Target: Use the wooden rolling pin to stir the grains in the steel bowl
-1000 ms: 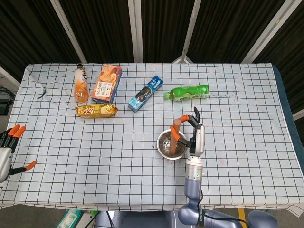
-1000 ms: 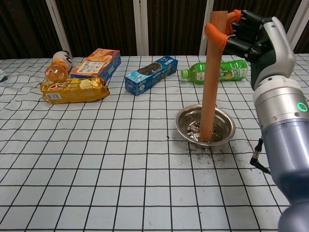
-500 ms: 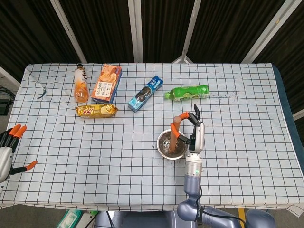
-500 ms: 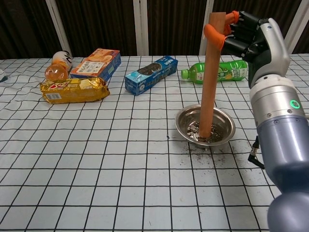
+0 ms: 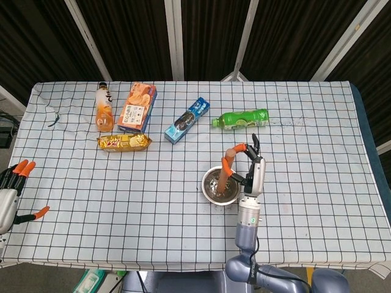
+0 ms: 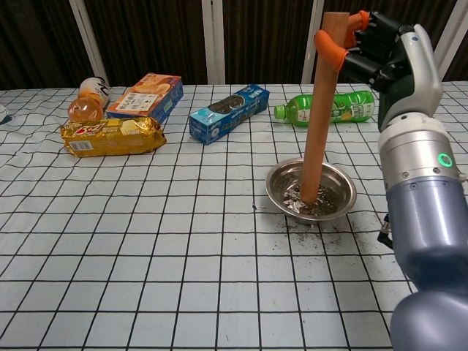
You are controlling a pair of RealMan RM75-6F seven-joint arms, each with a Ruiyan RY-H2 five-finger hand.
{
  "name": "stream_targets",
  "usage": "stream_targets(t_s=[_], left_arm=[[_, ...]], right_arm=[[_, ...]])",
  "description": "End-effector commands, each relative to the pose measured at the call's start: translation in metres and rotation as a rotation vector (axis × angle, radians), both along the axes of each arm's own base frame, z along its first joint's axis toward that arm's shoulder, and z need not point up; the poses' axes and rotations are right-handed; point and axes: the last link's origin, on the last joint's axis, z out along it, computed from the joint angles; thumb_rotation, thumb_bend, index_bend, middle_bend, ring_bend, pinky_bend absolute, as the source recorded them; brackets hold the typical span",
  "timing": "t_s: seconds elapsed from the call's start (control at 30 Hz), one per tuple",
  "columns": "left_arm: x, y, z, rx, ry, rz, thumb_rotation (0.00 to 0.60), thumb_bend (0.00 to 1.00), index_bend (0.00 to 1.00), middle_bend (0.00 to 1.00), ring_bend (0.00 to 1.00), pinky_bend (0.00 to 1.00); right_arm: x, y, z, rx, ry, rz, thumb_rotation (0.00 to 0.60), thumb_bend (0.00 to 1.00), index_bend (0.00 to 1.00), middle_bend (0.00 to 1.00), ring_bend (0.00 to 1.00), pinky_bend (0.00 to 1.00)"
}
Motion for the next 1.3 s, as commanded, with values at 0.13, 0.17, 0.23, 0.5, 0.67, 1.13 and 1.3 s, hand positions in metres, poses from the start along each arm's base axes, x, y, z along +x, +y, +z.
stream_targets(t_s=[0.13, 0.17, 0.23, 0.5, 0.67, 1.13, 1.3], left_arm=[[0.000, 0.000, 0.000, -0.001, -0.002, 0.001, 0.600, 0.02, 0.00, 0.00, 0.00, 0.00], [0.000, 0.000, 0.000, -0.001, -0.001, 0.000, 0.600, 0.02, 0.00, 0.00, 0.00, 0.00], [0.000, 0.000, 0.000, 0.000, -0.002, 0.000, 0.600, 0.02, 0.00, 0.00, 0.00, 0.00], [0.000, 0.000, -0.001, -0.002, -0.002, -0.001, 0.600, 0.02, 0.00, 0.00, 0.00, 0.00], [0.000, 0.000, -0.001, -0.002, -0.002, -0.001, 0.600, 0.02, 0.00, 0.00, 0.00, 0.00], [0.001, 0.000, 0.000, 0.000, -0.003, -0.002, 0.600, 0.02, 0.00, 0.00, 0.00, 0.00], [0.001, -0.001, 0.000, 0.002, -0.002, -0.005, 0.600, 0.02, 0.00, 0.00, 0.00, 0.00]], right_arm=[[-0.003, -0.004, 0.003, -0.027, -0.008, -0.008, 0.600, 0.48, 0.83, 0.66, 0.52, 0.00], [-0.003, -0.005, 0.003, -0.029, -0.009, -0.010, 0.600, 0.48, 0.83, 0.66, 0.52, 0.00], [-0.005, -0.006, 0.003, -0.030, -0.012, -0.014, 0.600, 0.48, 0.83, 0.66, 0.52, 0.00], [-0.012, -0.004, -0.005, -0.025, -0.020, -0.035, 0.600, 0.48, 0.84, 0.66, 0.52, 0.00], [-0.016, 0.001, -0.011, -0.019, -0.020, -0.040, 0.600, 0.48, 0.84, 0.66, 0.52, 0.00], [-0.014, 0.001, -0.002, -0.054, -0.019, -0.028, 0.600, 0.48, 0.84, 0.66, 0.52, 0.00], [-0.018, 0.005, -0.011, -0.023, -0.010, -0.039, 0.600, 0.48, 0.84, 0.66, 0.52, 0.00]])
